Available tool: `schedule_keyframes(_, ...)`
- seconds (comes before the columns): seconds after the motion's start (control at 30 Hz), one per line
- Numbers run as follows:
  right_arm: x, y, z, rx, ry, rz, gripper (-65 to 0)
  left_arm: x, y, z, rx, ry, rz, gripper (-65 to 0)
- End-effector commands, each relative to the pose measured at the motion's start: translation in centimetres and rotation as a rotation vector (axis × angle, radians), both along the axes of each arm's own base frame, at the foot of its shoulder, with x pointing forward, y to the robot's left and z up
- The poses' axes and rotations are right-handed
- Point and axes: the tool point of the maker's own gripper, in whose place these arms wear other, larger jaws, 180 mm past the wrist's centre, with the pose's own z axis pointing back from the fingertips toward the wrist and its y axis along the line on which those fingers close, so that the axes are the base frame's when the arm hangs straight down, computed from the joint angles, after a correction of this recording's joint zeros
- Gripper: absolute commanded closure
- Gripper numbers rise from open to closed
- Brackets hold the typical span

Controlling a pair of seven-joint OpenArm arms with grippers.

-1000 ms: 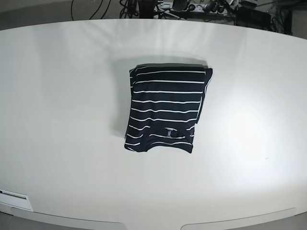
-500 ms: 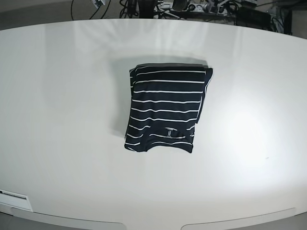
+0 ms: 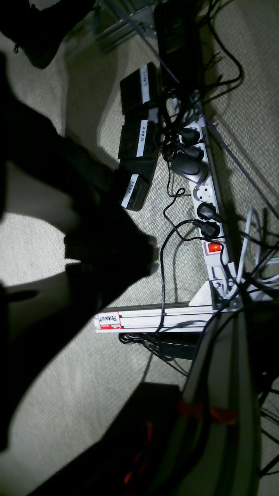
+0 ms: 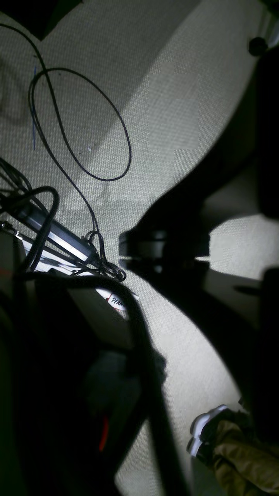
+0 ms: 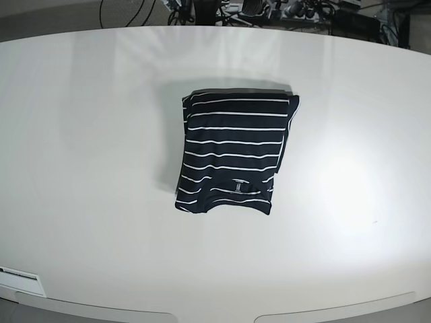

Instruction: Fold the T-shirt properly

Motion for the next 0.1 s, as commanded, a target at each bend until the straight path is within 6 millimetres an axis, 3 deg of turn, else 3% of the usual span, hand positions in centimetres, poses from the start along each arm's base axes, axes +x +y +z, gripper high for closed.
schedule_keyframes(0.0, -0.44, 1.31, 0.28, 0.034, 0.001, 0.01, 0.0, 0.36, -0.17, 0.14, -0.004, -0.026, 0.005, 0.0)
schedule_keyframes(0.07, -0.09, 1.62, 0.27, 0.036, -0.01, 0.036, 0.0, 0.83, -0.79, 0.21, -0.016, -0.039, 0.014, 0.0)
